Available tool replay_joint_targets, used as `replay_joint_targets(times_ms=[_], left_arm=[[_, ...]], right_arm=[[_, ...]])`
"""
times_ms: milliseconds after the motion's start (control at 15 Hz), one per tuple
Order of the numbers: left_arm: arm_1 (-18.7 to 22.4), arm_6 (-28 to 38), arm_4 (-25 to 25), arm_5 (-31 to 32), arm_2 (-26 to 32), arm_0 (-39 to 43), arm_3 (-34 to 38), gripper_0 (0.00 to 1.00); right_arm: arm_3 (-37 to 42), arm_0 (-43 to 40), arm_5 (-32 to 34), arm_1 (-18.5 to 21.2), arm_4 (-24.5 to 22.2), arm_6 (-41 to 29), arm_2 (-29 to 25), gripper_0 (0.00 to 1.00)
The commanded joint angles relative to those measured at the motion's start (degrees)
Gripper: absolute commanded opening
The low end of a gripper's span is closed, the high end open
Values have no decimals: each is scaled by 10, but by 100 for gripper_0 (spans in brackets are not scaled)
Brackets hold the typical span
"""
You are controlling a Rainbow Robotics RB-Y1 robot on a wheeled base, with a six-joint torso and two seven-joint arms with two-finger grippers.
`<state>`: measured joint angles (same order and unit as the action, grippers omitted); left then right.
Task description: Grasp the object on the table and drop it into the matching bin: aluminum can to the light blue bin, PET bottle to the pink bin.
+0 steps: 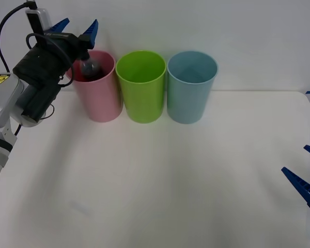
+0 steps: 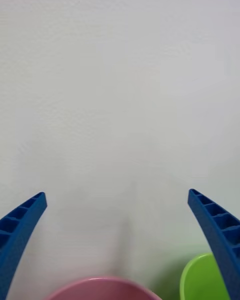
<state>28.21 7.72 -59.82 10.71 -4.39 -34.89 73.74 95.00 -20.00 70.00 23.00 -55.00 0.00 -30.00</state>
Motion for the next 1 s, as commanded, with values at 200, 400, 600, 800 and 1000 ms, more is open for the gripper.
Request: replay_joint_targets(times_ms=[200,400,600,800,1000], left_arm=[[13,0,34,22,0,20,15,100],[38,-1,69,23,1,71,69,100],[67,-2,103,28,11,140,133,100],[91,-5,128,55,47,219,188,100],[105,-10,141,113,97,293,218,100]], right_arm=[[0,0,0,0,0,0,0,100],[0,0,0,0,0,0,0,100],[0,0,0,0,0,0,0,100],[0,0,0,0,0,0,0,100],[0,0,0,0,0,0,0,100]])
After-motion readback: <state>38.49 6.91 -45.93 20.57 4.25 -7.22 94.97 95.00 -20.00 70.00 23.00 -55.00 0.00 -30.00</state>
